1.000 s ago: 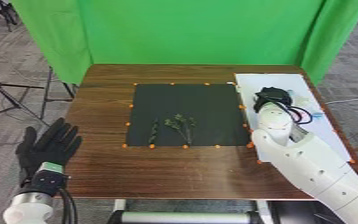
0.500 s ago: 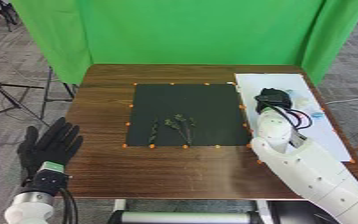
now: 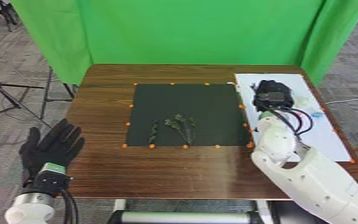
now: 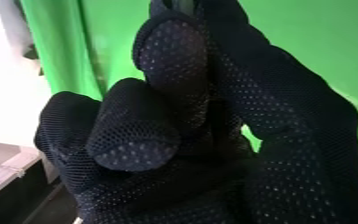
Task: Arrange flowers
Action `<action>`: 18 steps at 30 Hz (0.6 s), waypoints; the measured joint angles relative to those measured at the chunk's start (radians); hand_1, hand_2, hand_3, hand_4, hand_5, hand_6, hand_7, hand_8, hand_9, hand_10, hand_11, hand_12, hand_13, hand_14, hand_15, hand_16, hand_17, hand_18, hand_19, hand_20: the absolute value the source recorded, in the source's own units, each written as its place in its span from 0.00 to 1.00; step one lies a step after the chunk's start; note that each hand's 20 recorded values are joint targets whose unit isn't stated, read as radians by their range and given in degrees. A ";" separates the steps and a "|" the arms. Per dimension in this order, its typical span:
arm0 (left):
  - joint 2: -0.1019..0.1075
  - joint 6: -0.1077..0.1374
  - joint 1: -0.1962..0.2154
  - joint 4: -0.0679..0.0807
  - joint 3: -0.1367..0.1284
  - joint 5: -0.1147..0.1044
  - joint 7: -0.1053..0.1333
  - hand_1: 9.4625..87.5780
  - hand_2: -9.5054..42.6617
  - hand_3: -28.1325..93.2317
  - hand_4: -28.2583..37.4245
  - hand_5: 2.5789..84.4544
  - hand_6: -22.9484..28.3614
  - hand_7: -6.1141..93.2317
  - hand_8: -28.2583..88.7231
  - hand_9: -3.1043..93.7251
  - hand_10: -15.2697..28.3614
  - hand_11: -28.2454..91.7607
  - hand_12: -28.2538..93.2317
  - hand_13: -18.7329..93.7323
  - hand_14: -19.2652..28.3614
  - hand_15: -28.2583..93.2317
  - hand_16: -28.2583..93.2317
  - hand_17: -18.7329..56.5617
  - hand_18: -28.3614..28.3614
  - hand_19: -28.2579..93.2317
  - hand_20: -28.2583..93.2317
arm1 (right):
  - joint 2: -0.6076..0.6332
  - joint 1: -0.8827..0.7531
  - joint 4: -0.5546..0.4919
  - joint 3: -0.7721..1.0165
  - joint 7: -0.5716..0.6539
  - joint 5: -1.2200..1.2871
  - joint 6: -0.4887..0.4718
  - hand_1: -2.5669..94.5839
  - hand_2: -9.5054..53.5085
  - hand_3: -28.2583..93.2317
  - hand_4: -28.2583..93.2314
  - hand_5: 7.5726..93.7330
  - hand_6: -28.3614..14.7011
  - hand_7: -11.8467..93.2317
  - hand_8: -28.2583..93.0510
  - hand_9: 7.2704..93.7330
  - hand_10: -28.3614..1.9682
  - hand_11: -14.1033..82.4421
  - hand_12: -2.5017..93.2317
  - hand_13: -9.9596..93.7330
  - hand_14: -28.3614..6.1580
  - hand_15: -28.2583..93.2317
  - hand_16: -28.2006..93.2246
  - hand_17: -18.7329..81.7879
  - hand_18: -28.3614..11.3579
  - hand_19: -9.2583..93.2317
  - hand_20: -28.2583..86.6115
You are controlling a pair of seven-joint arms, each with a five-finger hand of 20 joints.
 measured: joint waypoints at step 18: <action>0.001 0.000 0.009 -0.002 -0.004 0.001 -0.005 0.20 0.39 0.82 0.00 0.44 0.61 0.24 0.15 0.36 0.69 0.44 0.33 0.35 0.71 0.55 0.16 0.17 0.70 0.50 0.30 | -0.222 -0.105 -0.175 0.119 0.031 0.095 -0.187 0.60 0.00 0.84 0.08 0.88 0.57 0.34 0.46 0.95 0.57 0.51 0.50 0.93 0.62 0.77 0.56 0.77 0.12 1.00 0.69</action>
